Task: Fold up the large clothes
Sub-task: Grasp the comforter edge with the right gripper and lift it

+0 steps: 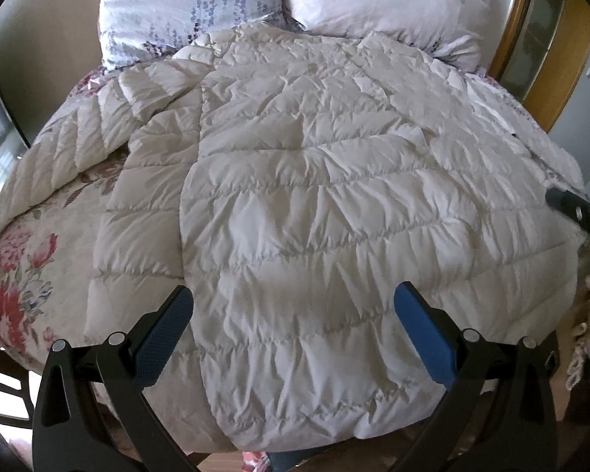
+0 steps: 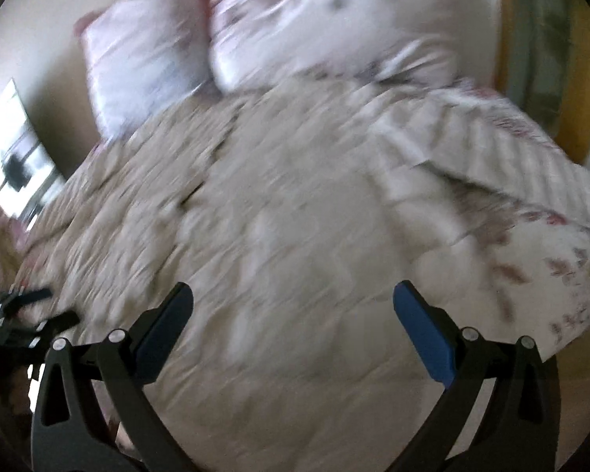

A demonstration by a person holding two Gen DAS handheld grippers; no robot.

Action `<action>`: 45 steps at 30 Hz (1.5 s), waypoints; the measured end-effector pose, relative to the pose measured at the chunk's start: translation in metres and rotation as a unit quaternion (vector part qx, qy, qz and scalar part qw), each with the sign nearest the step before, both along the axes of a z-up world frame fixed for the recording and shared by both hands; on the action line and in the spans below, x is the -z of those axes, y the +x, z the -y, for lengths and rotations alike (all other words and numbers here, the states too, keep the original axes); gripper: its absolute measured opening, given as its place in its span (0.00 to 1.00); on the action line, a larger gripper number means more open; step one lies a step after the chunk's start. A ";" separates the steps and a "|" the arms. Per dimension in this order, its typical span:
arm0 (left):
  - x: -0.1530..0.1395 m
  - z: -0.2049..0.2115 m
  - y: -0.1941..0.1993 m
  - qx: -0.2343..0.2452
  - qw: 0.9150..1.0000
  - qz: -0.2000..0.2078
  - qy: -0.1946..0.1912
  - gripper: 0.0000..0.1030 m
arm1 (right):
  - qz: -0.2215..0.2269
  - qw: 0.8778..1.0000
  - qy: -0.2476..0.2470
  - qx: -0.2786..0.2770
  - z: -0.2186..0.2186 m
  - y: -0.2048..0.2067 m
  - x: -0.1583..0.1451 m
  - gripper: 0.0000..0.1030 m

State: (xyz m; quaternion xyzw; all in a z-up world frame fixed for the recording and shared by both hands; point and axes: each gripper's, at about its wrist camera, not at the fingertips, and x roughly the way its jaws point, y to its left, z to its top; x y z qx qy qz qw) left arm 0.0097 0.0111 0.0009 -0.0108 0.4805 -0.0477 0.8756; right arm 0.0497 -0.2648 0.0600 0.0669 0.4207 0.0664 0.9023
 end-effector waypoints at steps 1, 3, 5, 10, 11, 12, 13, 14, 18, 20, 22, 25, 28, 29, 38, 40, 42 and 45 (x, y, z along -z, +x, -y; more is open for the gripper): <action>0.000 -0.003 0.002 0.002 1.000 0.002 -0.007 0.99 | 0.003 1.000 0.006 0.017 0.010 0.004 0.000 0.98; -0.002 -0.005 0.005 0.004 1.000 0.006 -0.019 0.99 | 0.009 0.997 0.030 0.072 0.043 0.015 0.001 0.98; -0.003 -0.007 0.007 0.004 0.999 0.009 -0.030 0.99 | 0.015 0.990 0.054 0.126 0.076 0.026 0.003 0.98; -0.011 -0.028 0.019 -0.014 0.997 0.035 -0.064 0.99 | 0.023 0.953 0.126 0.275 0.179 0.041 0.015 0.79; -0.011 -0.032 0.020 -0.017 0.996 0.042 -0.074 0.99 | 0.022 0.941 0.147 0.302 0.201 0.042 0.020 0.76; -0.013 -0.039 0.023 -0.023 0.994 0.051 -0.090 0.99 | 0.019 0.926 0.172 0.335 0.225 0.043 0.026 0.69; -0.013 -0.045 0.026 -0.028 0.993 0.055 -0.100 0.99 | 0.017 0.915 0.186 0.356 0.243 0.043 0.030 0.62; -0.013 -0.047 0.028 -0.031 0.992 0.057 -0.105 0.99 | 0.015 0.905 0.199 0.375 0.258 0.043 0.035 0.59; -0.012 -0.061 0.042 -0.055 0.990 0.066 -0.107 0.99 | 0.006 0.866 0.246 0.436 0.308 0.039 0.053 0.50; -0.011 -0.065 0.050 -0.064 0.991 0.069 -0.100 0.99 | 0.004 0.853 0.252 0.456 0.324 0.039 0.061 0.48; -0.010 -0.066 0.054 -0.066 0.991 0.069 -0.096 0.99 | 0.002 0.846 0.254 0.469 0.337 0.041 0.067 0.41; -0.009 -0.069 0.062 -0.069 0.991 0.068 -0.091 0.99 | 0.007 0.839 0.250 0.483 0.349 0.041 0.069 0.34; -0.009 -0.071 0.066 -0.066 0.990 0.070 -0.102 0.99 | 0.005 0.834 0.238 0.498 0.355 0.049 0.070 0.23; -0.009 -0.072 0.066 -0.064 0.989 0.073 -0.108 0.99 | 0.003 0.834 0.226 0.503 0.356 0.053 0.070 0.20; -0.009 -0.090 0.073 -0.077 0.984 0.088 -0.137 0.99 | 0.021 0.877 0.094 0.471 0.326 0.088 0.036 0.04; -0.008 -0.093 0.073 -0.083 0.982 0.089 -0.142 0.99 | 0.047 0.895 0.072 0.437 0.304 0.100 0.014 0.04; -0.007 -0.096 0.073 -0.087 0.980 0.094 -0.150 0.99 | 0.075 0.913 0.060 0.396 0.278 0.112 -0.009 0.04; -0.008 -0.101 0.072 -0.092 0.978 0.101 -0.156 0.99 | 0.111 0.939 0.061 0.321 0.230 0.132 -0.040 0.03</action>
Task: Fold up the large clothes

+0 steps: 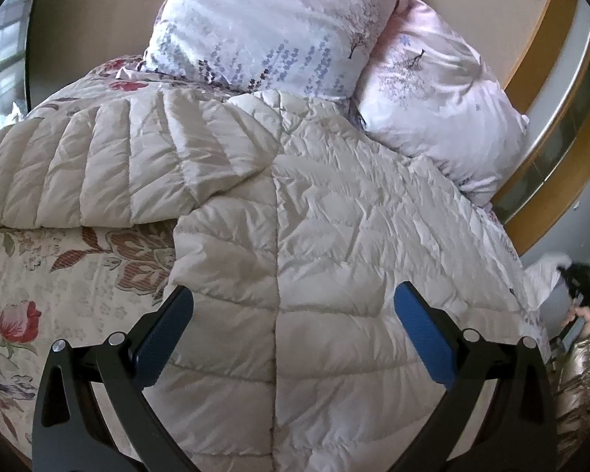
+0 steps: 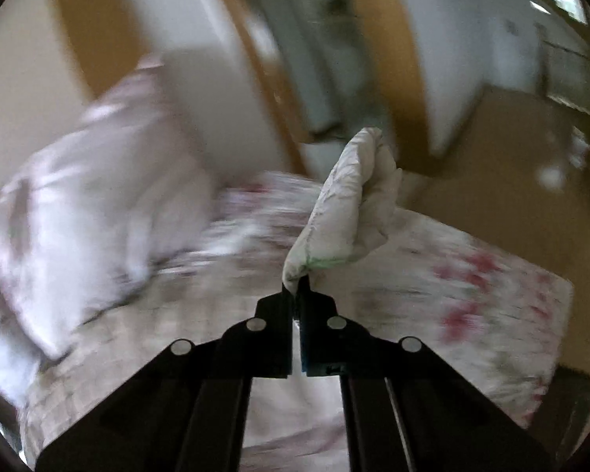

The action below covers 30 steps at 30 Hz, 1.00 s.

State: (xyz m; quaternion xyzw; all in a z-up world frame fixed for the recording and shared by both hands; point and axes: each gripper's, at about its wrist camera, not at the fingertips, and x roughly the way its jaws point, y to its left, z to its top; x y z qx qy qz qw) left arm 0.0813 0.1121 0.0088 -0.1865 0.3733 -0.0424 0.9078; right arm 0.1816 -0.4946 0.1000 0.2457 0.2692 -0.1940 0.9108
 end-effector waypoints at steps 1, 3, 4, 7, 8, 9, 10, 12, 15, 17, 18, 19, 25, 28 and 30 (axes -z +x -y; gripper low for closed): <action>-0.001 -0.002 -0.001 -0.002 1.000 0.002 0.000 0.99 | 0.008 1.000 -0.005 -0.023 -0.016 0.005 -0.007 0.03; -0.003 -0.005 -0.002 -0.005 1.000 0.008 -0.002 0.99 | 0.026 0.996 -0.015 -0.081 -0.054 0.016 -0.023 0.03; -0.004 -0.007 -0.003 -0.005 1.000 0.011 -0.004 0.99 | 0.036 0.991 -0.019 -0.124 -0.083 0.023 -0.030 0.03; -0.007 -0.015 -0.007 -0.007 1.000 0.024 -0.015 0.99 | 0.043 0.975 -0.027 -0.216 -0.149 0.034 -0.037 0.03; -0.009 -0.019 -0.010 -0.012 0.999 0.031 -0.018 0.99 | 0.042 0.970 -0.026 -0.237 -0.166 0.033 -0.038 0.03; -0.010 -0.023 -0.011 -0.017 0.999 0.034 -0.019 0.99 | 0.040 0.962 -0.022 -0.271 -0.191 0.037 -0.036 0.03; -0.011 -0.027 -0.013 -0.023 0.999 0.038 -0.021 0.99 | 0.037 0.955 -0.020 -0.293 -0.210 0.040 -0.034 0.03; -0.014 -0.037 -0.018 -0.038 0.998 0.045 -0.026 0.99 | 0.027 0.940 -0.017 -0.339 -0.250 0.045 -0.026 0.03; -0.018 -0.058 -0.026 -0.069 0.995 0.058 -0.035 0.99 | 0.002 0.922 -0.023 -0.388 -0.303 0.053 -0.013 0.03; -0.018 -0.075 -0.031 -0.098 0.992 0.061 -0.045 0.99 | -0.022 0.907 -0.028 -0.419 -0.338 0.056 0.002 0.03; -0.018 -0.083 -0.032 -0.109 0.991 0.062 -0.049 0.99 | -0.031 0.902 -0.030 -0.430 -0.350 0.055 0.008 0.03; -0.017 -0.092 -0.035 -0.125 0.989 0.062 -0.056 0.99 | -0.043 0.896 -0.034 -0.441 -0.363 0.054 0.017 0.03; -0.003 -0.144 -0.049 -0.197 0.971 0.054 -0.122 0.99 | -0.115 0.865 -0.055 -0.485 -0.415 0.054 0.057 0.08; 0.003 -0.164 -0.054 -0.223 0.963 0.053 -0.144 0.99 | -0.141 0.848 -0.069 -0.506 -0.425 0.047 0.068 0.23; 0.006 -0.176 -0.057 -0.236 0.959 0.054 -0.151 0.97 | -0.142 0.837 -0.072 -0.524 -0.429 0.042 0.066 0.50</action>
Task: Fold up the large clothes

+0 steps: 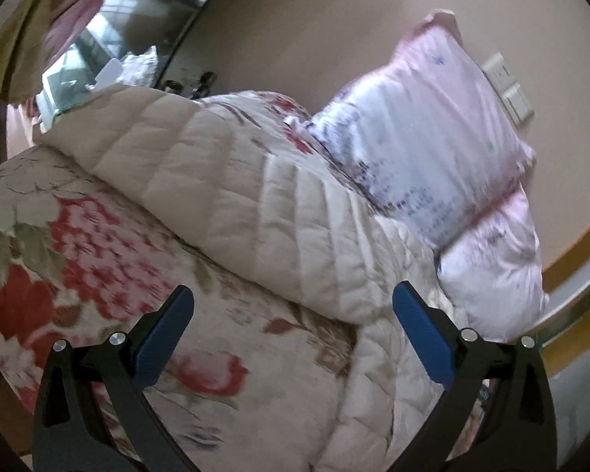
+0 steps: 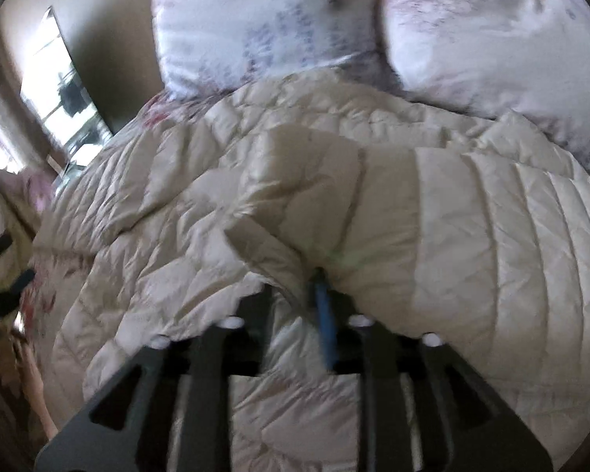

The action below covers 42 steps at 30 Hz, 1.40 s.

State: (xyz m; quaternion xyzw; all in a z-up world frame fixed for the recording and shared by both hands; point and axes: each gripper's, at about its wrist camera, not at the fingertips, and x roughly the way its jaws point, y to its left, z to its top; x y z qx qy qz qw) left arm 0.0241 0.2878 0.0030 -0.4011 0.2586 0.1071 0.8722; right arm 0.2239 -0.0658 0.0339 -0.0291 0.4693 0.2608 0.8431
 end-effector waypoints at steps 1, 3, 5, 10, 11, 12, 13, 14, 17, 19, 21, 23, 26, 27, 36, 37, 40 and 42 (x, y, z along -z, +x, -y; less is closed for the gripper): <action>0.001 -0.005 -0.001 -0.007 1.000 0.000 -0.004 0.96 | 0.002 1.000 0.015 -0.010 0.000 -0.004 -0.005 0.55; 0.004 -0.012 -0.003 -0.015 1.000 -0.001 -0.013 0.92 | 0.015 0.999 0.041 -0.014 0.004 -0.008 -0.018 0.55; 0.009 -0.020 -0.003 -0.026 0.999 -0.005 -0.028 0.88 | 0.026 0.997 0.067 0.001 0.009 -0.007 -0.029 0.53; 0.017 -0.031 -0.005 -0.045 0.997 -0.008 -0.055 0.84 | -0.042 0.995 0.072 0.057 0.009 0.027 -0.010 0.41; 0.017 -0.033 -0.005 -0.050 0.997 -0.008 -0.058 0.83 | -0.073 0.995 0.045 0.056 0.003 0.037 0.005 0.42; 0.018 -0.034 -0.005 -0.053 0.997 -0.008 -0.058 0.83 | -0.089 0.994 0.030 0.055 -0.001 0.042 0.016 0.42; 0.018 -0.036 -0.006 -0.058 0.996 -0.009 -0.060 0.82 | -0.081 0.995 0.034 0.055 -0.001 0.043 0.016 0.42; 0.019 -0.038 -0.005 -0.061 0.996 -0.009 -0.062 0.82 | -0.080 0.995 0.036 0.056 0.000 0.043 0.013 0.42; 0.022 -0.047 -0.005 -0.078 0.994 -0.010 -0.077 0.79 | -0.098 0.990 0.075 0.061 0.012 0.037 0.001 0.46; 0.026 -0.055 -0.004 -0.094 0.991 -0.010 -0.090 0.77 | -0.094 0.990 0.084 0.066 0.021 0.031 -0.009 0.52; 0.029 -0.066 -0.005 -0.115 0.987 -0.007 -0.109 0.73 | -0.088 0.990 0.093 0.066 0.030 0.025 -0.017 0.54; 0.032 -0.074 -0.006 -0.129 0.984 -0.004 -0.124 0.70 | -0.089 0.989 0.103 0.067 0.040 0.019 -0.022 0.55; 0.036 -0.089 -0.009 -0.152 0.977 -0.002 -0.149 0.62 | -0.091 0.988 0.108 0.066 0.053 0.010 -0.026 0.56; 0.038 -0.094 -0.010 -0.160 0.975 0.001 -0.157 0.57 | -0.090 0.988 0.109 0.067 0.056 0.008 -0.026 0.56; 0.053 -0.121 -0.015 -0.185 0.964 -0.002 -0.193 0.10 | -0.074 0.988 0.111 0.073 0.084 -0.008 -0.031 0.60; 0.051 -0.122 -0.014 -0.185 0.964 -0.003 -0.190 0.09 | -0.071 0.989 0.110 0.075 0.088 -0.009 -0.032 0.60; 0.033 -0.118 -0.010 -0.180 0.969 0.008 -0.171 0.06 | -0.059 0.989 0.106 0.084 0.103 -0.013 -0.036 0.61; 0.013 -0.110 -0.005 -0.167 0.975 0.022 -0.148 0.05 | -0.051 0.989 0.107 0.090 0.112 -0.015 -0.039 0.62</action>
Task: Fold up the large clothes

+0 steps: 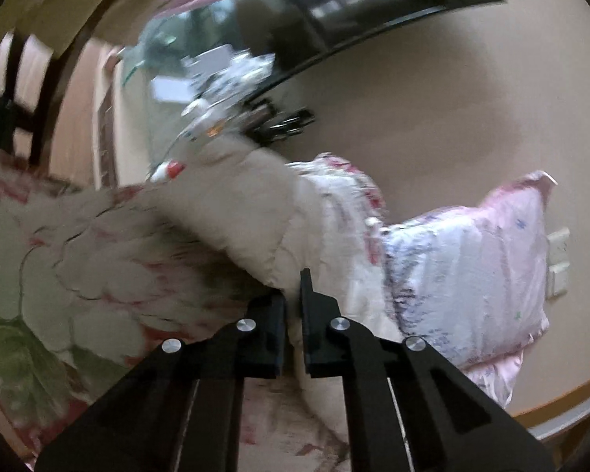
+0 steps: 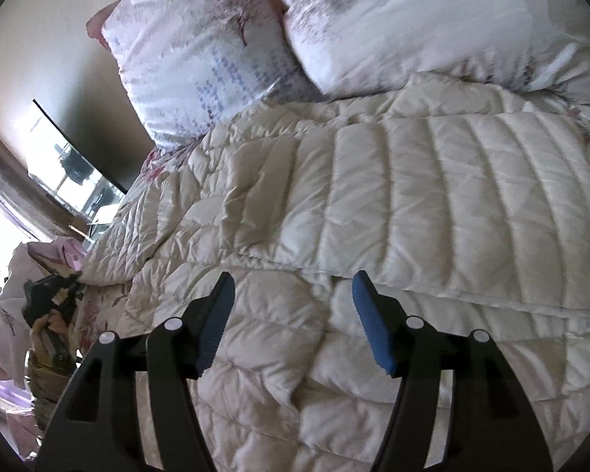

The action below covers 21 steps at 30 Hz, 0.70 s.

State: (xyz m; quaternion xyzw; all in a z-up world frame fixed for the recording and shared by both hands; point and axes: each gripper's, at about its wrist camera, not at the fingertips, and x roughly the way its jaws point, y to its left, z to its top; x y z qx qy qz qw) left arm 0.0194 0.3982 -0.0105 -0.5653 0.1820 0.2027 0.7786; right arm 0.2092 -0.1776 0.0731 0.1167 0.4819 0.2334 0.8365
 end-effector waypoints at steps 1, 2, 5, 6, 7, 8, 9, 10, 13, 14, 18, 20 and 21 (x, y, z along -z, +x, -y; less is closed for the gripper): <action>-0.009 0.004 0.003 0.006 1.000 0.006 0.011 0.05 | 0.004 1.000 0.000 0.005 0.006 -0.001 -0.002 0.62; -0.023 0.012 0.008 0.018 0.999 0.015 0.028 0.05 | 0.007 1.000 0.001 0.009 0.011 -0.002 -0.004 0.62; -0.051 0.036 0.022 0.047 0.996 0.035 0.062 0.05 | 0.013 1.000 0.004 0.020 0.024 -0.003 -0.007 0.63; -0.063 0.049 0.029 0.064 0.994 0.046 0.077 0.05 | 0.014 1.000 0.004 0.022 0.027 -0.003 -0.008 0.63; -0.072 0.060 0.035 0.077 0.992 0.055 0.087 0.05 | 0.016 0.999 0.006 0.027 0.033 -0.004 -0.009 0.63; -0.081 0.072 0.040 0.091 0.989 0.063 0.097 0.05 | 0.017 0.999 0.006 0.029 0.035 -0.004 -0.010 0.63; -0.092 0.088 0.048 0.111 0.985 0.074 0.110 0.05 | 0.018 0.999 0.007 0.032 0.038 -0.005 -0.010 0.63; -0.101 0.104 0.055 0.131 0.980 0.083 0.121 0.05 | 0.019 0.999 0.007 0.037 0.043 -0.006 -0.010 0.63; -0.121 0.153 0.077 0.192 0.964 0.107 0.148 0.05 | 0.019 0.999 0.009 0.048 0.052 -0.007 -0.009 0.64; -0.126 0.169 0.083 0.209 0.959 0.113 0.155 0.05 | 0.018 0.998 0.009 0.052 0.055 -0.007 -0.009 0.64; -0.137 0.243 0.109 0.283 0.931 0.119 0.199 0.05 | 0.016 0.998 0.010 0.067 0.068 -0.008 -0.006 0.64; -0.135 0.276 0.121 0.317 0.915 0.116 0.219 0.05 | 0.016 0.997 0.010 0.073 0.073 -0.009 -0.005 0.64; -0.131 0.295 0.128 0.340 0.906 0.113 0.228 0.05 | 0.016 0.997 0.010 0.075 0.075 -0.009 -0.004 0.64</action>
